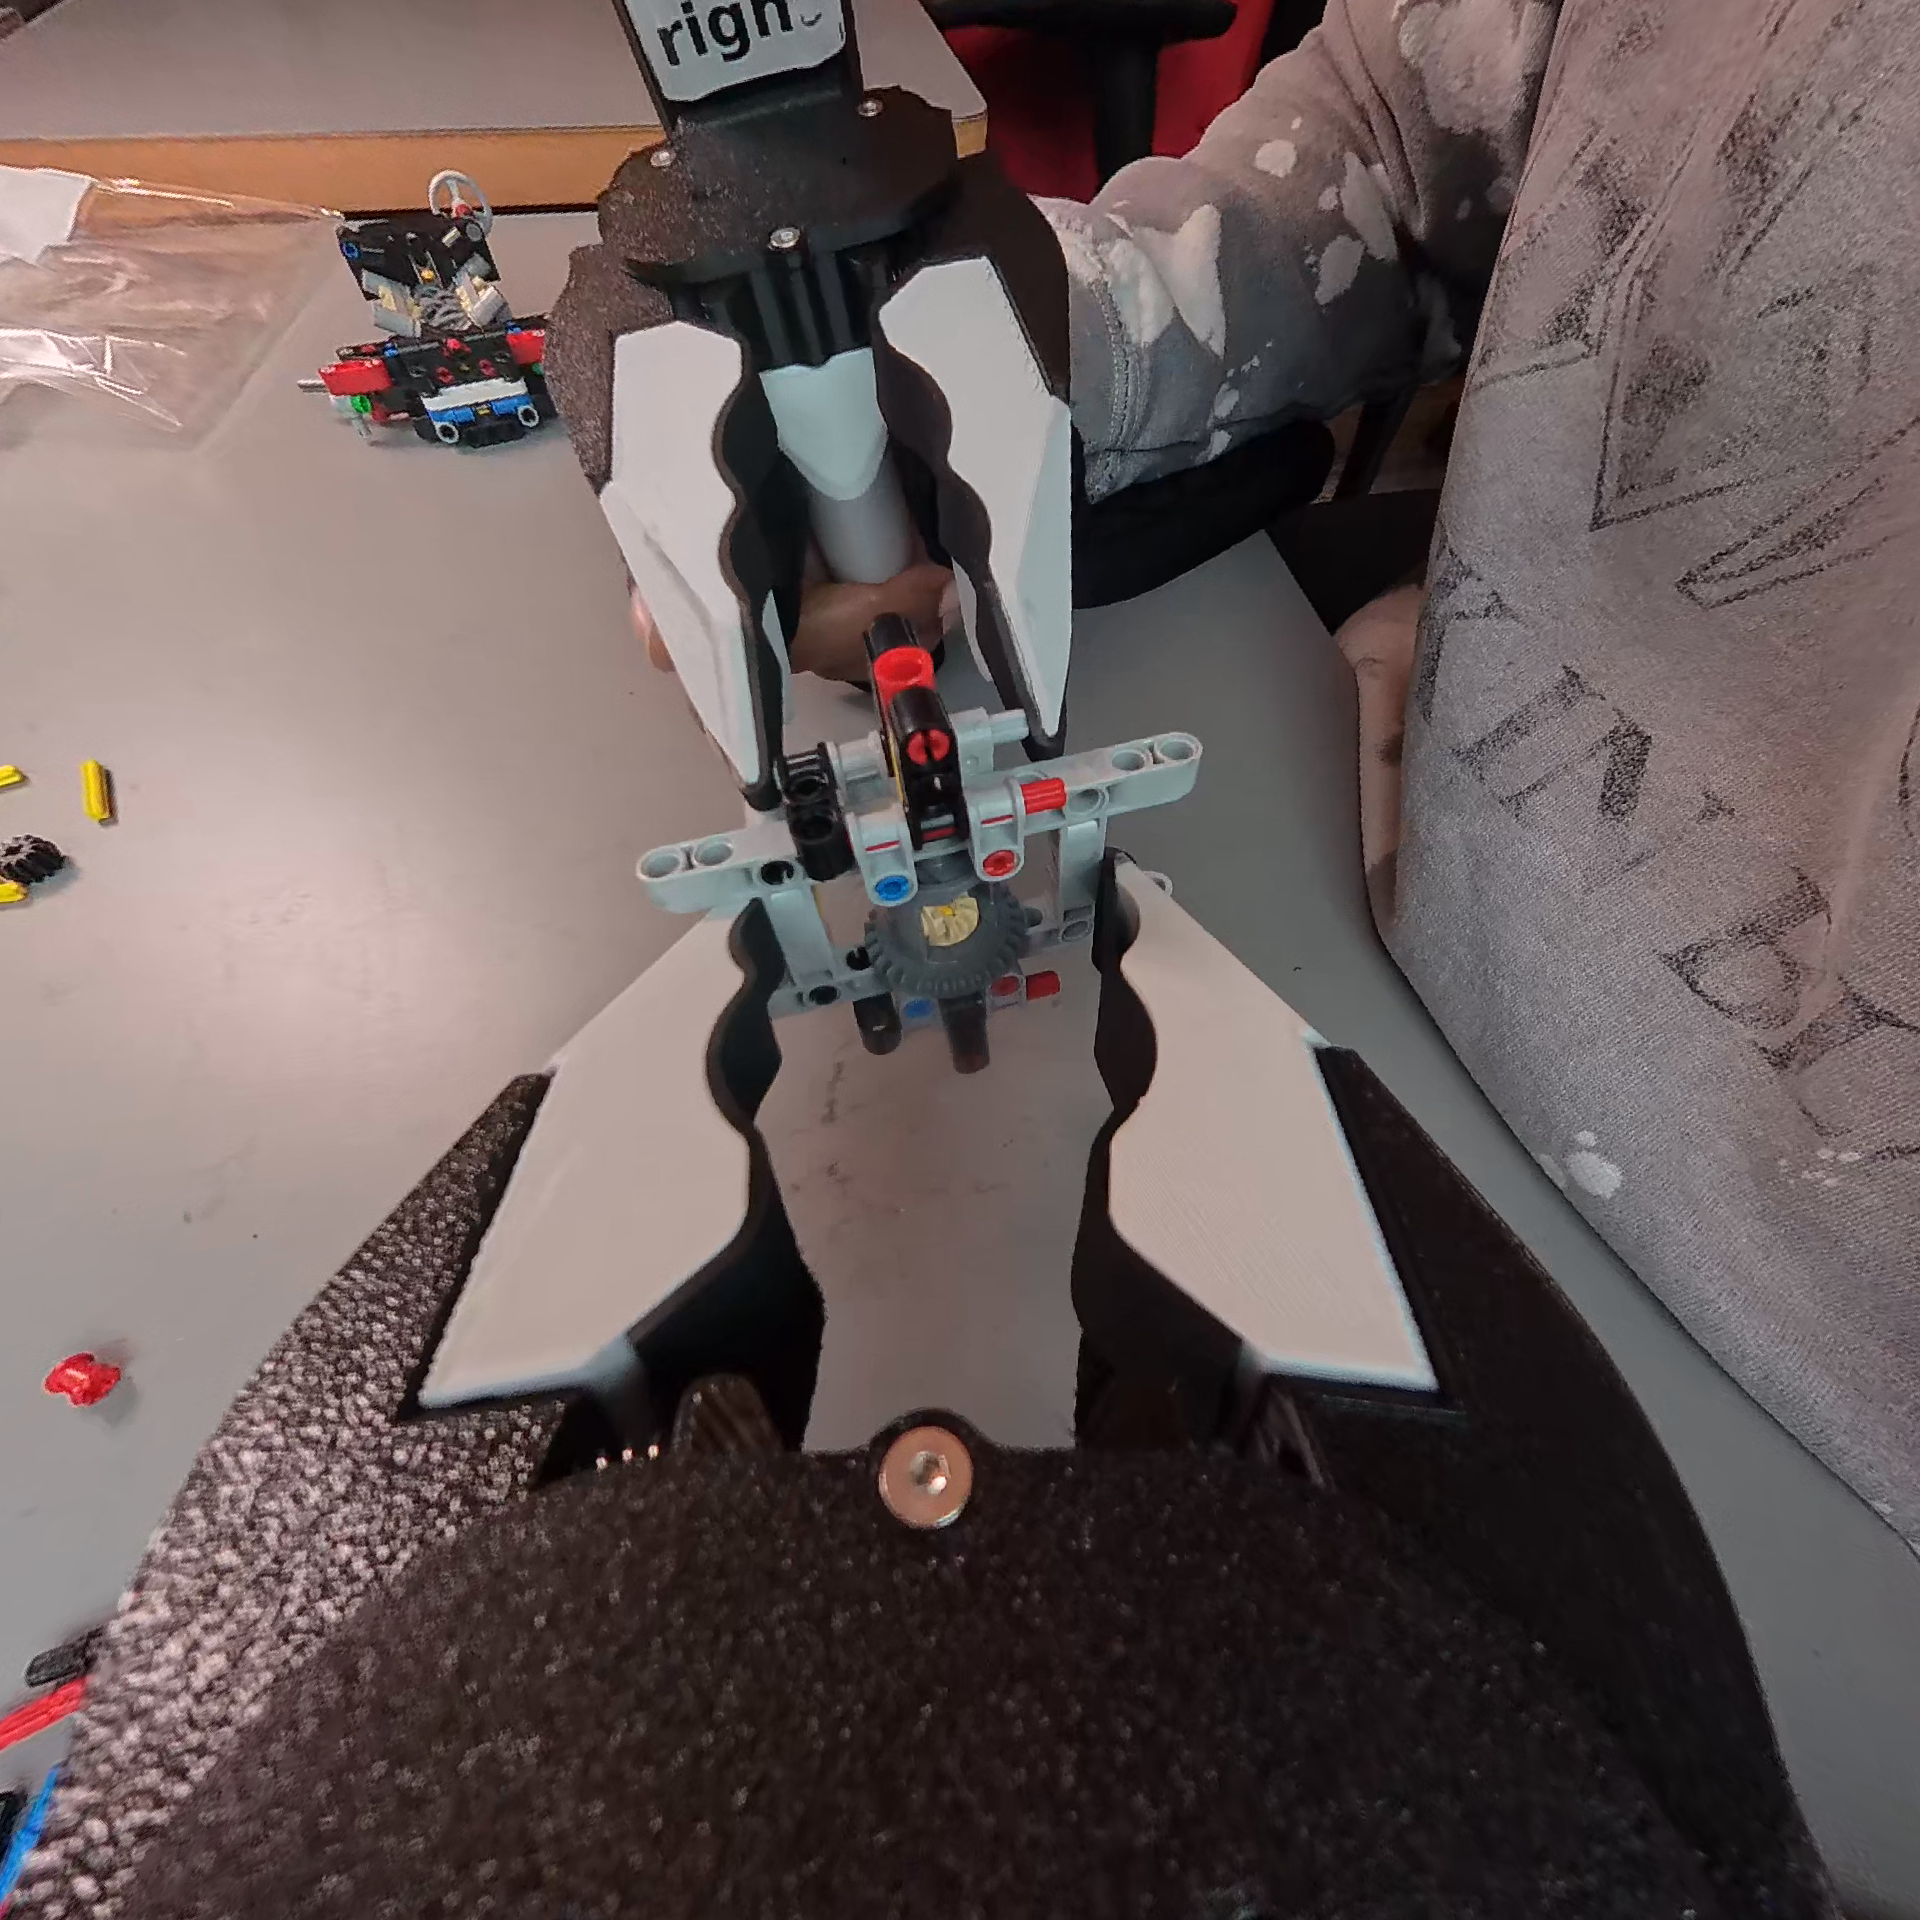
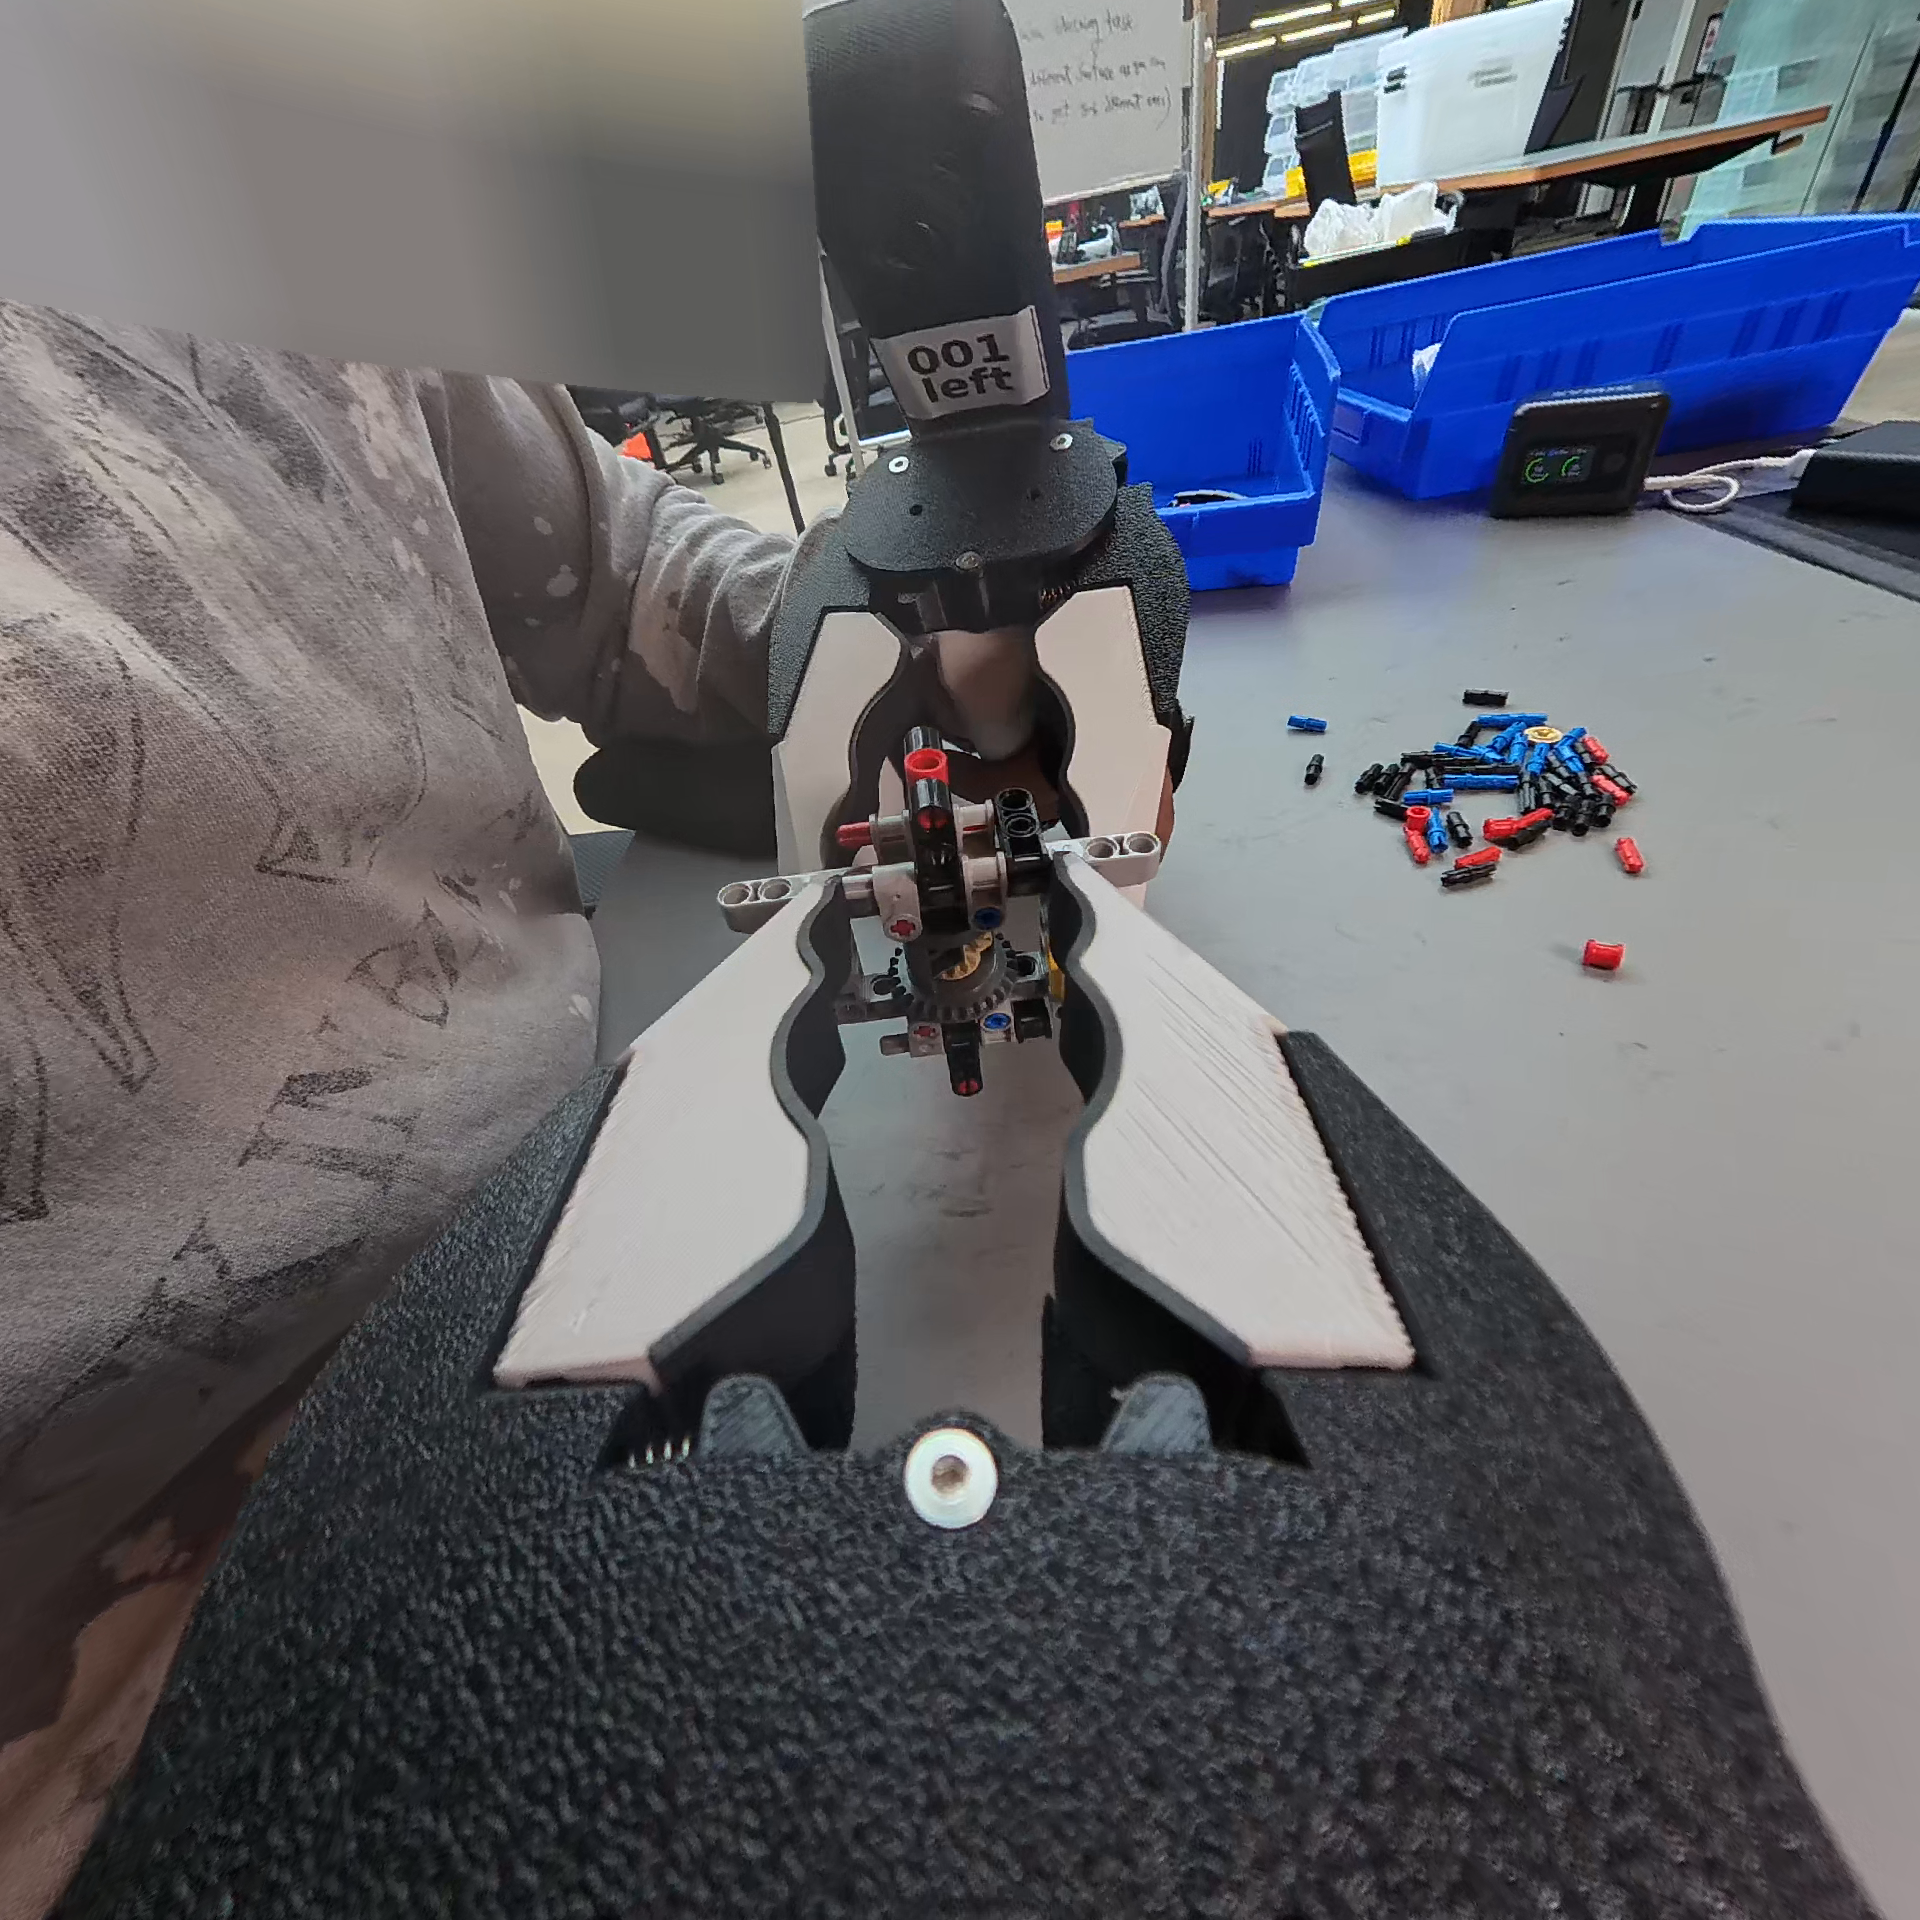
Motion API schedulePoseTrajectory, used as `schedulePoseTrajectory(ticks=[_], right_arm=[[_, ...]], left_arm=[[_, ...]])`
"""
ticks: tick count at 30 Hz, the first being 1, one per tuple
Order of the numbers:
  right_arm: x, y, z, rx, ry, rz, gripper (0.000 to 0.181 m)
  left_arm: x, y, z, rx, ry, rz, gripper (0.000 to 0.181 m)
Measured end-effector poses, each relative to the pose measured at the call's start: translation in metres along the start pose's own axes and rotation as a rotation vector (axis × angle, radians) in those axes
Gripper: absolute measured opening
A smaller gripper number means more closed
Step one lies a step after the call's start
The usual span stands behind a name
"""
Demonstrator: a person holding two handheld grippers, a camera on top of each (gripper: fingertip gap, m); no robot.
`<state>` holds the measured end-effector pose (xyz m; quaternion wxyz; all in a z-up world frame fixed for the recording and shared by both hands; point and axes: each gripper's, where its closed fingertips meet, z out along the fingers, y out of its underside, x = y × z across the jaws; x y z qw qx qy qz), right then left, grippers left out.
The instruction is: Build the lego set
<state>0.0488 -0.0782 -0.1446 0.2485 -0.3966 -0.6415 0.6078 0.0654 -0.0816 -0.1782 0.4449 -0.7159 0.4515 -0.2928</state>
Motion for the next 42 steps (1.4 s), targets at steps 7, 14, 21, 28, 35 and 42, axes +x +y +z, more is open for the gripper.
schedulePoseTrajectory(ticks=[7,14,21,28,35,42], right_arm=[[-0.001,-0.002,-0.002,0.019,-0.028,0.021,0.039],[0.003,-0.008,-0.004,0.053,0.017,0.028,0.039],[0.009,-0.008,-0.004,0.029,0.111,-0.083,0.033],[0.013,-0.006,-0.008,-0.050,0.154,-0.141,0.042],[0.042,0.004,0.003,-0.120,0.281,0.144,0.058],[0.055,0.033,0.015,-0.264,0.287,0.198,0.034]], left_arm=[[0.001,-0.003,0.001,0.008,-0.003,-0.008,0.060],[-0.004,-0.007,-0.001,0.040,0.005,-0.069,0.061],[-0.018,-0.006,-0.003,0.035,-0.085,-0.010,0.062],[-0.032,0.005,-0.002,-0.069,-0.221,0.088,0.062],[-0.068,0.041,-0.007,-0.335,-0.471,0.187,0.062],[-0.069,0.041,-0.008,-0.365,-0.504,0.243,0.063]])
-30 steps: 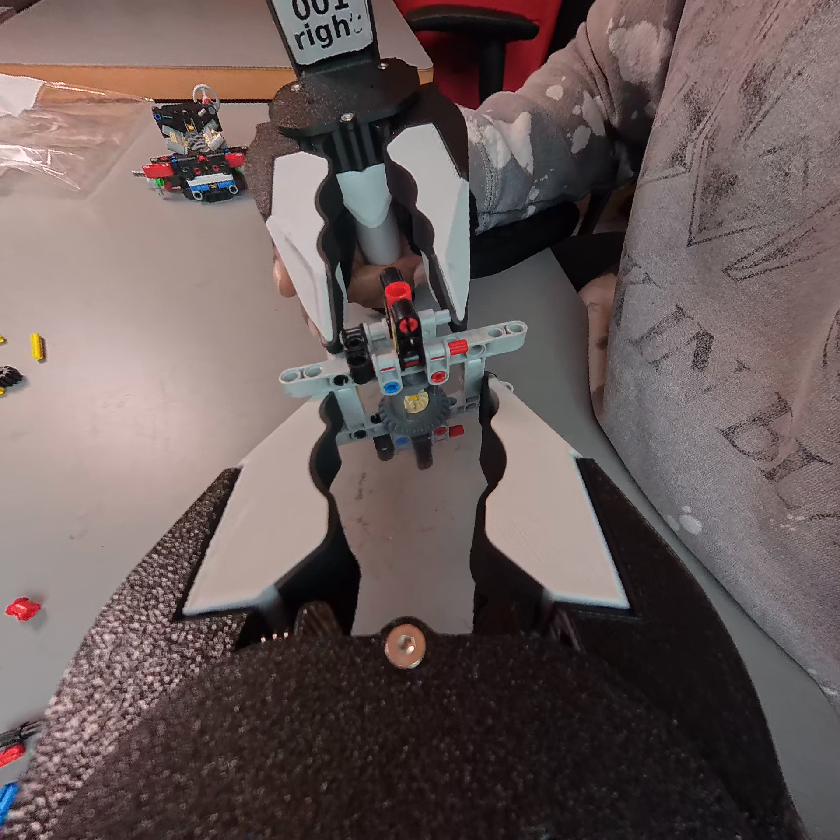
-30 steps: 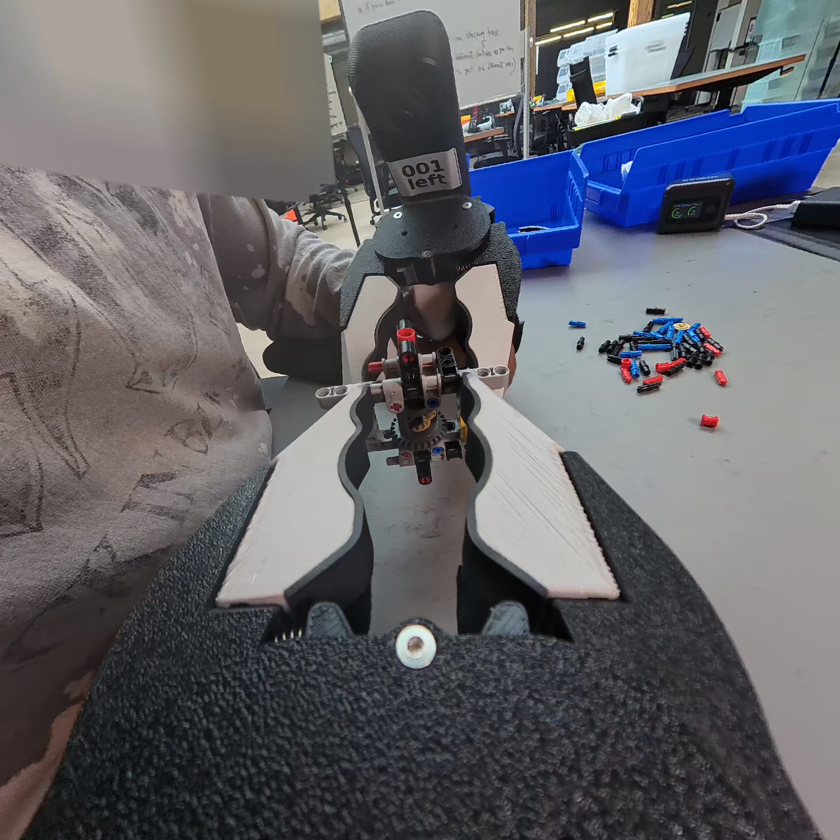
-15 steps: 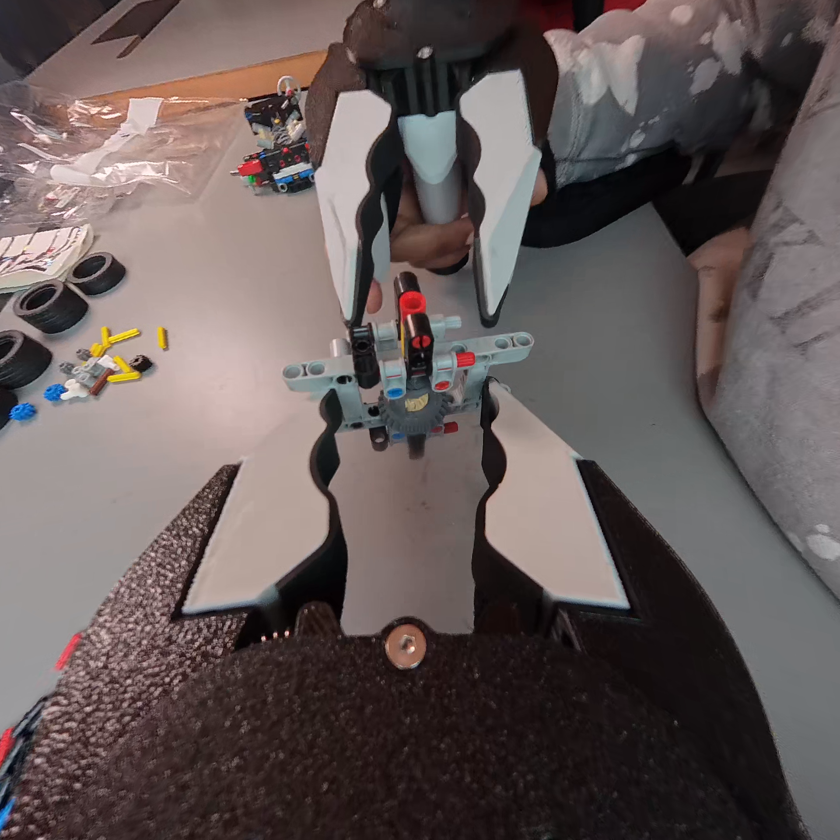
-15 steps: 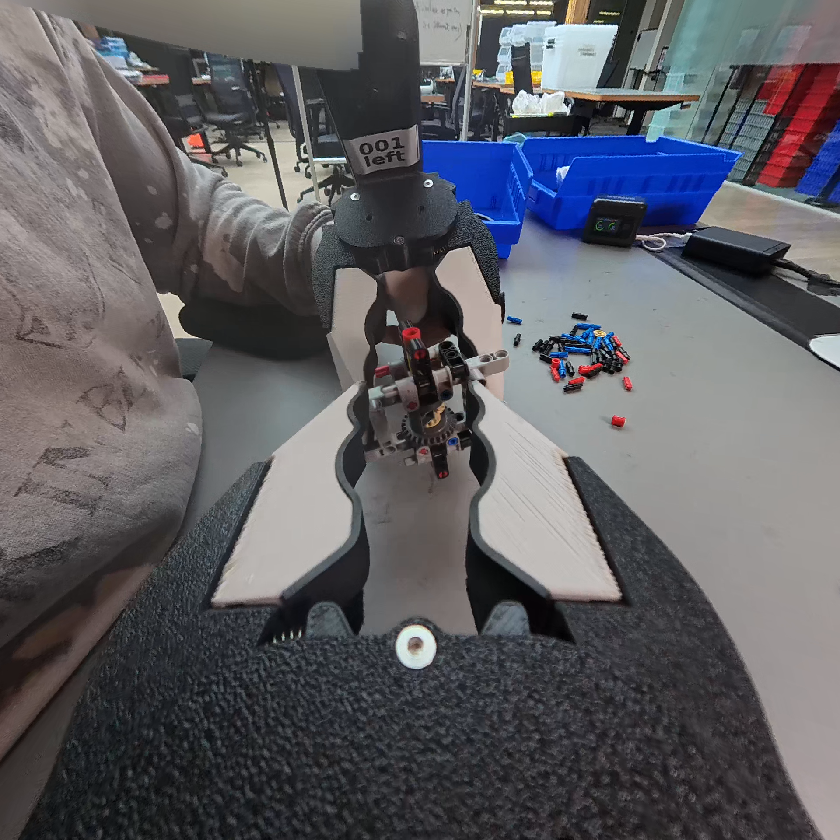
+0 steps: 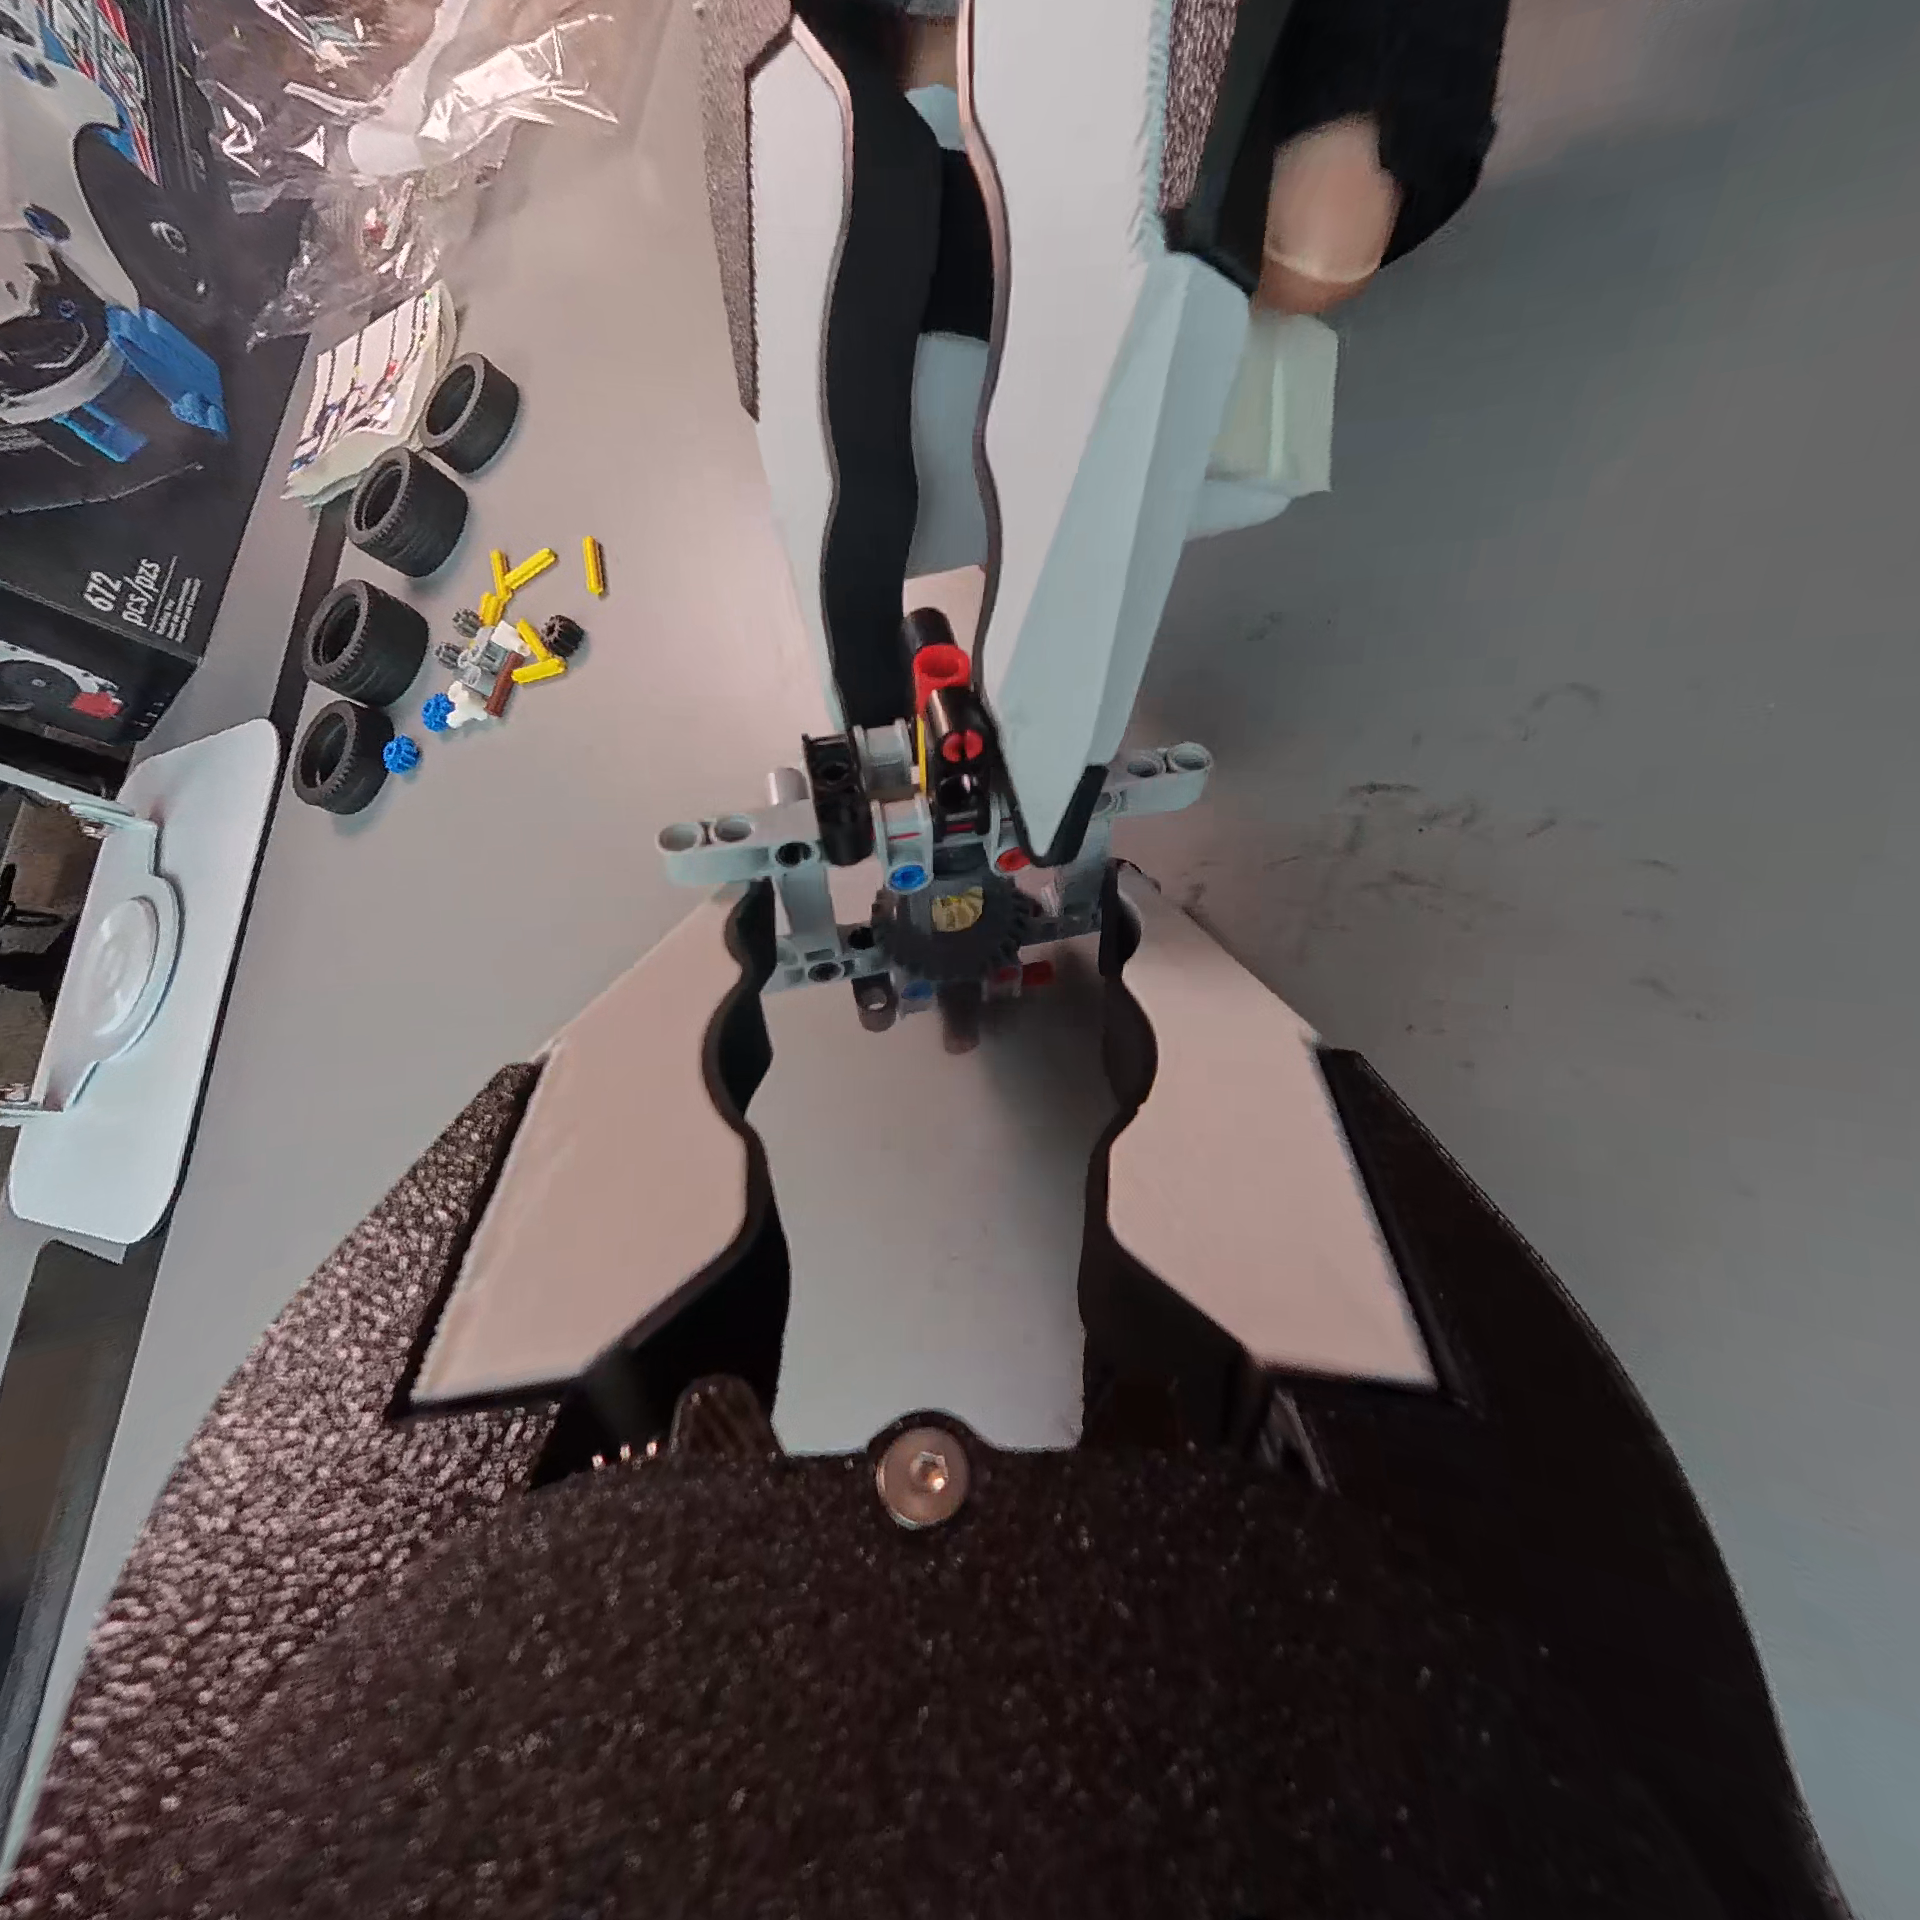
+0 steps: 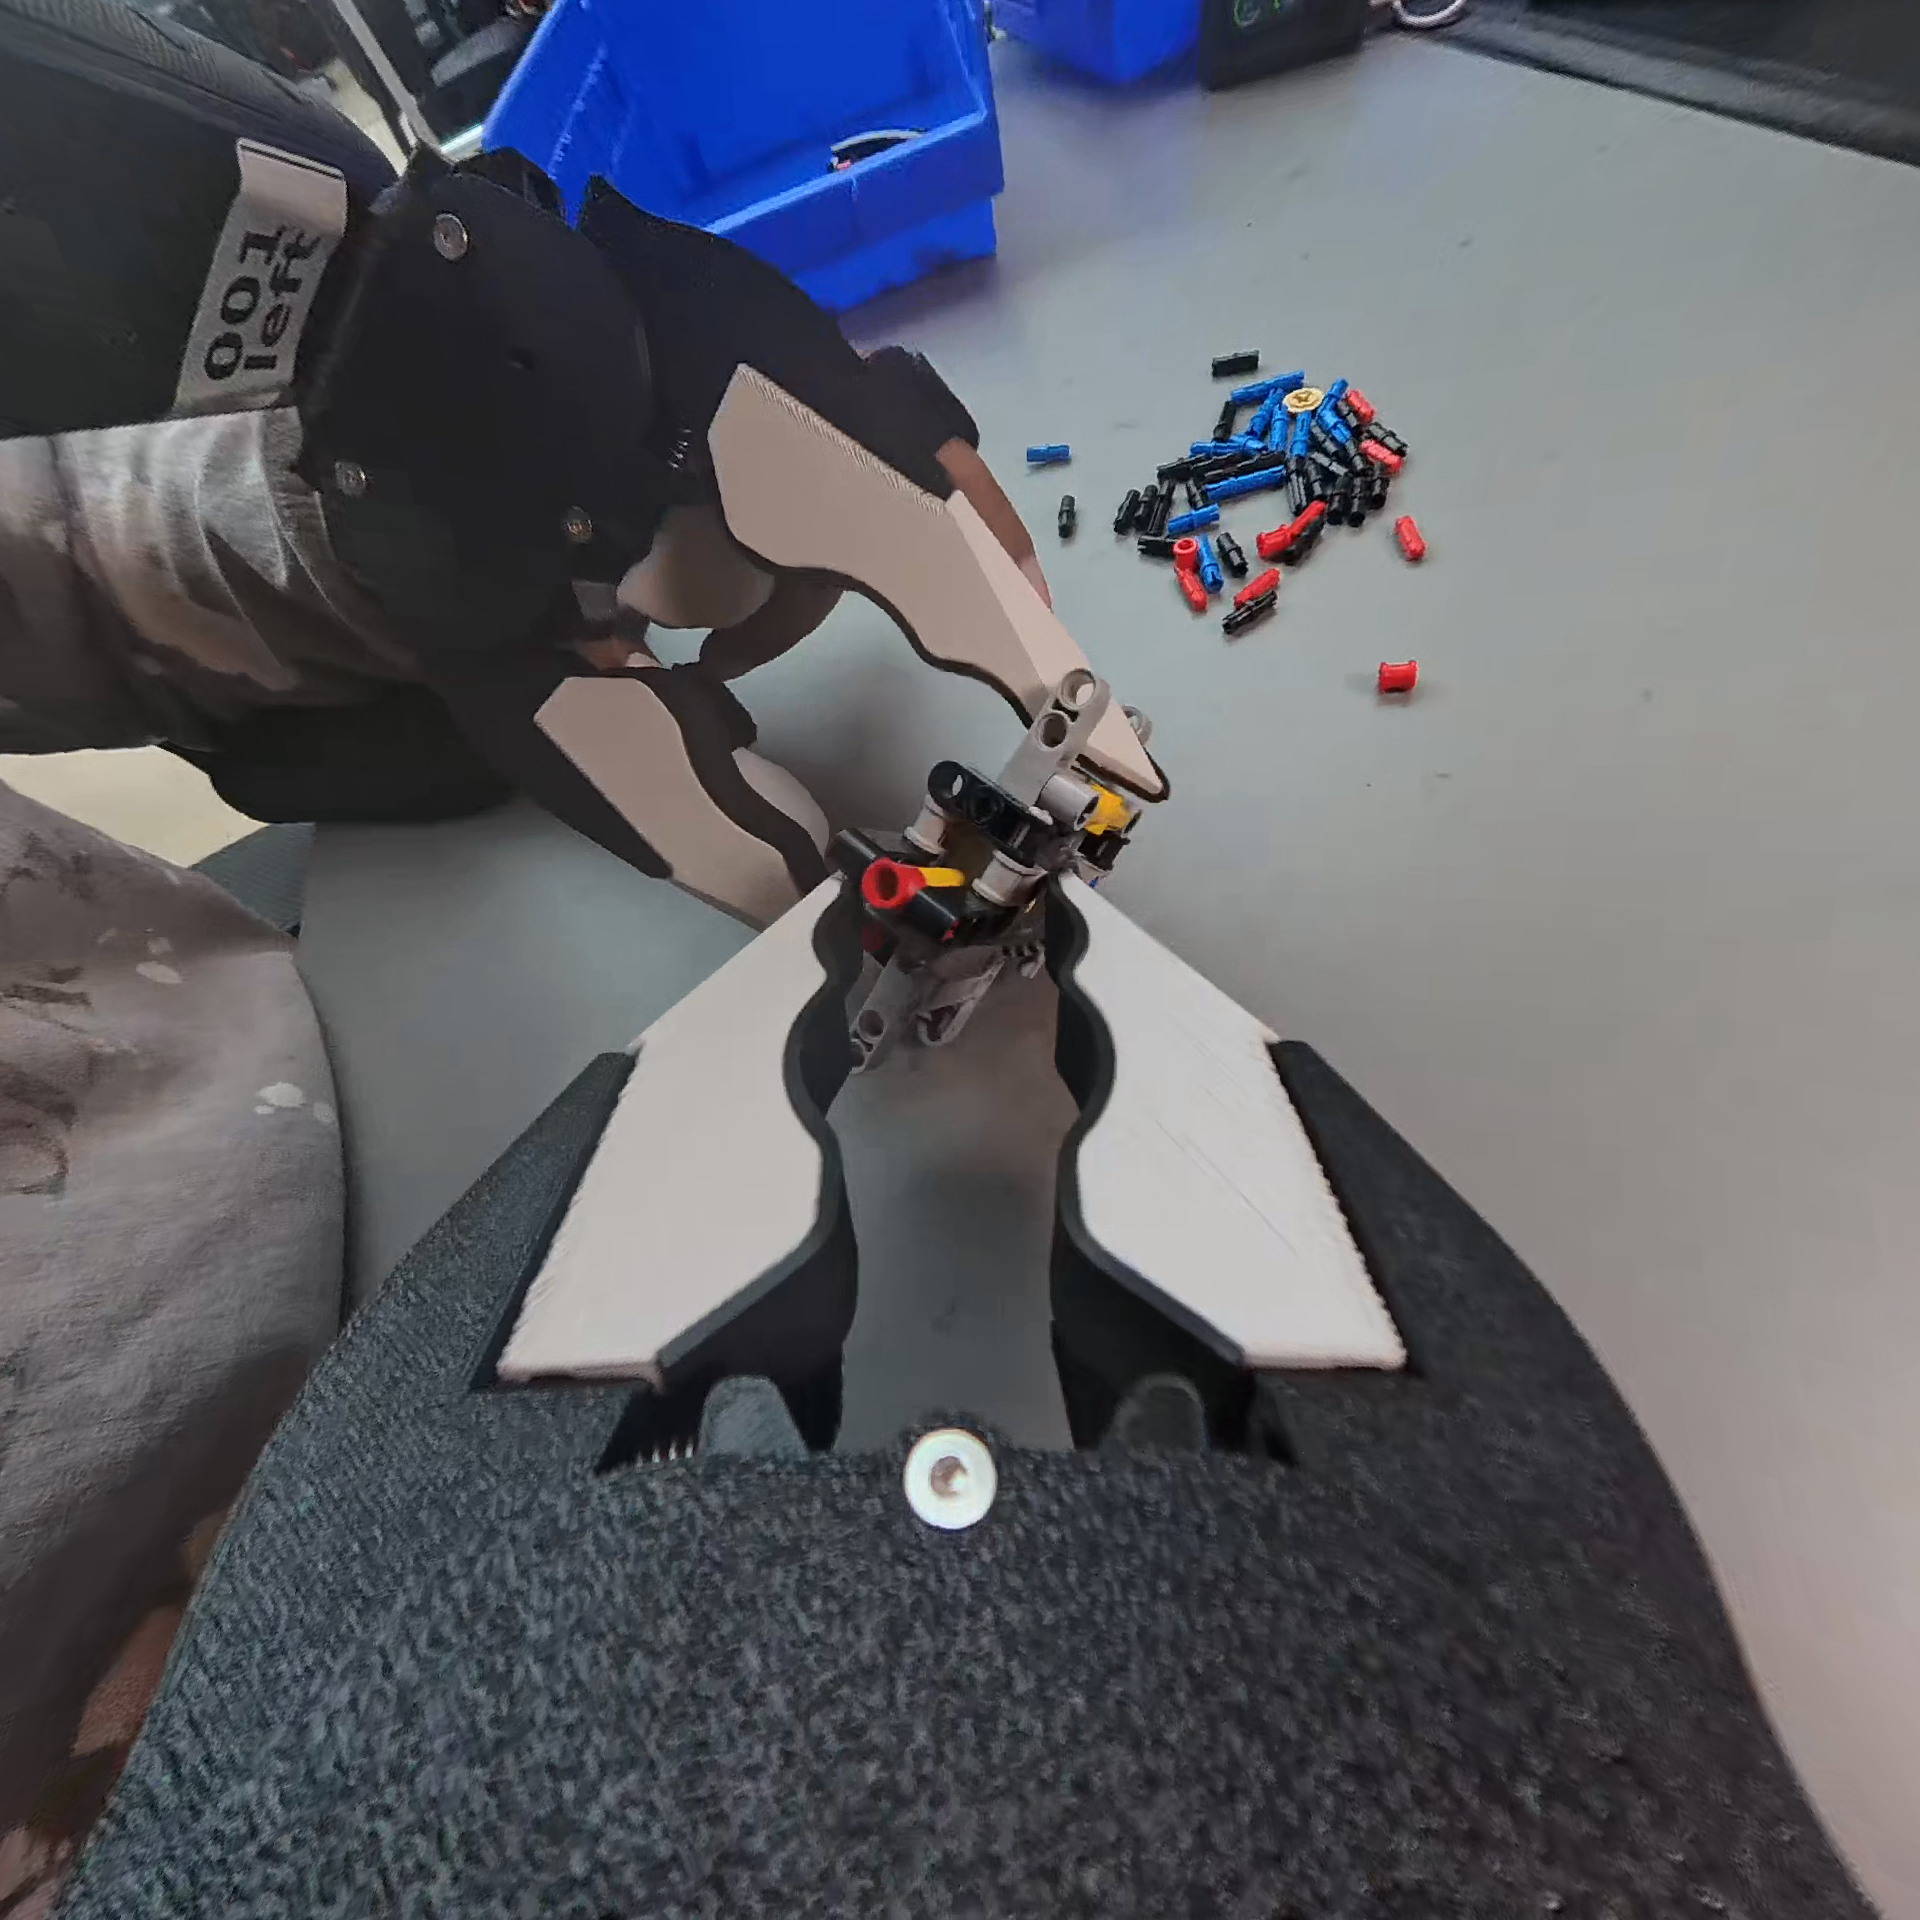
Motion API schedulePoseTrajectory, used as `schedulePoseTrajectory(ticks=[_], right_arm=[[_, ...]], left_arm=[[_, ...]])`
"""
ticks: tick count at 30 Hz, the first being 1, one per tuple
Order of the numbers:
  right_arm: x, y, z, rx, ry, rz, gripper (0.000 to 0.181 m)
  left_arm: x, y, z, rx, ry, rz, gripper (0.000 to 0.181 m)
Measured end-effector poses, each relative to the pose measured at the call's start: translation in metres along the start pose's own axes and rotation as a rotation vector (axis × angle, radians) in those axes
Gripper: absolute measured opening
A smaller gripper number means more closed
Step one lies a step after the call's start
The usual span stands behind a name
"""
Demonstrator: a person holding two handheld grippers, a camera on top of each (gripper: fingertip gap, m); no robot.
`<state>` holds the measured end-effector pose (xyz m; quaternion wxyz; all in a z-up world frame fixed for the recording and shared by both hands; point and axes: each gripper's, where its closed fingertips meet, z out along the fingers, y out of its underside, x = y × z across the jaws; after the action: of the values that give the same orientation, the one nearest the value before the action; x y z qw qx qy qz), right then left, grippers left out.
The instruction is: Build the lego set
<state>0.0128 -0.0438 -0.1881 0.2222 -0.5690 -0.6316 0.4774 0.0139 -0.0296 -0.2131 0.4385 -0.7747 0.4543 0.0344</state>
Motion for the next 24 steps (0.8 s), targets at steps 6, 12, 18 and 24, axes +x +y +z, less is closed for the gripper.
schedulePoseTrajectory(ticks=[6,12,18,24], right_arm=[[-0.016,-0.031,-0.039,0.240,-0.269,0.039,0.033],[-0.035,-0.054,-0.058,0.436,-0.473,0.129,0.032],[-0.049,-0.068,-0.062,0.528,-0.613,0.197,0.032],[-0.018,-0.052,-0.054,0.426,-0.365,0.092,0.027]], left_arm=[[-0.014,-0.025,-0.029,0.321,0.262,-0.444,0.071],[0.001,-0.046,-0.042,0.446,0.527,-0.648,0.075],[0.005,-0.077,-0.053,0.583,0.573,-0.706,0.039],[-0.013,-0.058,-0.052,0.513,0.434,-0.653,0.036]])
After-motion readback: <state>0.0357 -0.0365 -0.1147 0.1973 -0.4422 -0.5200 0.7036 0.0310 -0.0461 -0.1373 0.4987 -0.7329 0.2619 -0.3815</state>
